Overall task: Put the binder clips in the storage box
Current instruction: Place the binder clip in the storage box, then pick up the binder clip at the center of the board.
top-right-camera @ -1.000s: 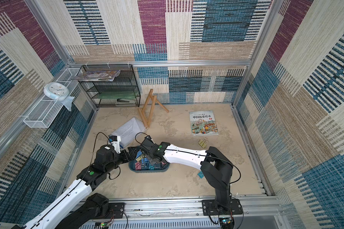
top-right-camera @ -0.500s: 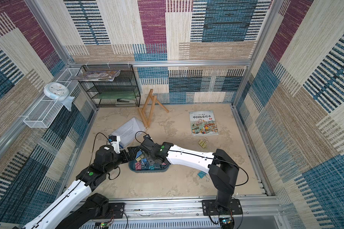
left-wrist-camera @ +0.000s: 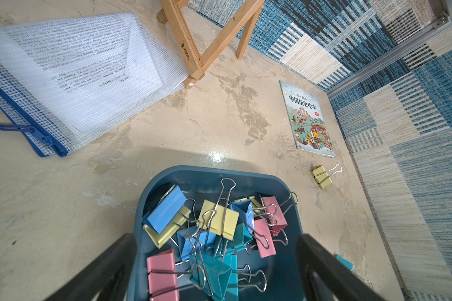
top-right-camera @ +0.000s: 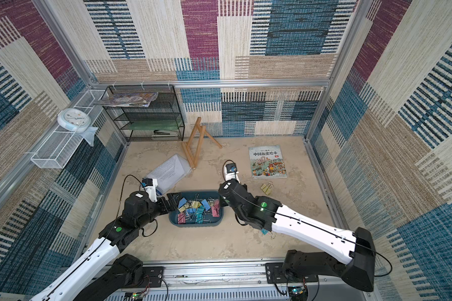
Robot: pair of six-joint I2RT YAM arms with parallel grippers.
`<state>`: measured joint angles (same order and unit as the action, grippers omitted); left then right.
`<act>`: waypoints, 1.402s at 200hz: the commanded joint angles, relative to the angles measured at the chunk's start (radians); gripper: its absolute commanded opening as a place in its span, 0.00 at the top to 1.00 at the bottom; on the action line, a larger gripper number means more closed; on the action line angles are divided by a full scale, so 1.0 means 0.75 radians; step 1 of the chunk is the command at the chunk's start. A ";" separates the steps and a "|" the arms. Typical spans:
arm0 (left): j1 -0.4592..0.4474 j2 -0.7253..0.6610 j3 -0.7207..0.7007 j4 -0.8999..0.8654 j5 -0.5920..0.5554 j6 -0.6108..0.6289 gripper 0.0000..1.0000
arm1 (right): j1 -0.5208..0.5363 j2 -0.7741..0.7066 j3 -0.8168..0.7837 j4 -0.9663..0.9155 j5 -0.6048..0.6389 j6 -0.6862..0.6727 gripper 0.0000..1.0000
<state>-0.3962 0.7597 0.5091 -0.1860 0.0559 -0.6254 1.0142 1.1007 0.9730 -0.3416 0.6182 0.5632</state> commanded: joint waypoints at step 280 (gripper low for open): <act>0.001 -0.064 0.002 -0.067 -0.056 0.058 0.01 | -1.399 0.694 -0.204 0.444 -1.247 -0.089 0.76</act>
<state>-0.3962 0.7136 0.5091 -0.2394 0.0227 -0.5941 -0.0330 1.5993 0.8150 -0.0311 -0.2539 0.5262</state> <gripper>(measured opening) 0.991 0.265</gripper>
